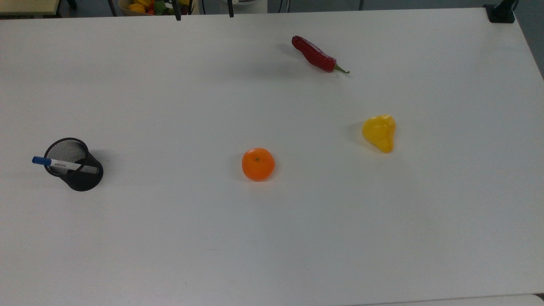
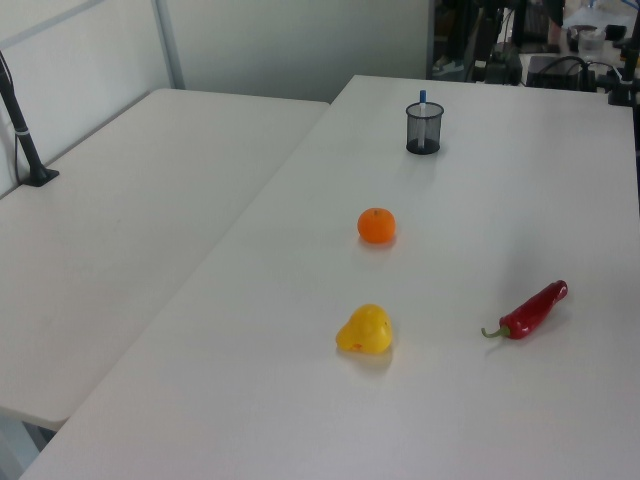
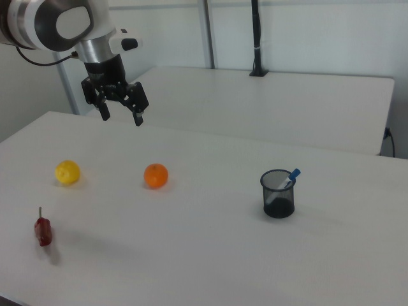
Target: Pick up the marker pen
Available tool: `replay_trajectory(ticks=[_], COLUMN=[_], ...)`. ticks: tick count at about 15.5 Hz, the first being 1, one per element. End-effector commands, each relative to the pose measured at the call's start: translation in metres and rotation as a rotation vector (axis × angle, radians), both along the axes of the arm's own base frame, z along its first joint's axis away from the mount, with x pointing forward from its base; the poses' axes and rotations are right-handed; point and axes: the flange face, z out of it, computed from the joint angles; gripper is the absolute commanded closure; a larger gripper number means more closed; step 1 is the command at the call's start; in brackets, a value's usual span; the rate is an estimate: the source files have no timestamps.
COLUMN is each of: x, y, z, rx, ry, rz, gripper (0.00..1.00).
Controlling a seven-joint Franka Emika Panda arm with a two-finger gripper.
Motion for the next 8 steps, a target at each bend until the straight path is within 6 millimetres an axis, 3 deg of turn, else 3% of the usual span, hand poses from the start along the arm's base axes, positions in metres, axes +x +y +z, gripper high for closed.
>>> replay_trajectory(ticks=[1, 8], x=[-0.0053, -0.0045], y=[-0.0003, 0.0033], z=[0.0034, 0.0004], rx=[-0.002, -0.001], ry=[-0.018, -0.014], rz=[0.015, 0.021], gripper=[0.00, 0.00])
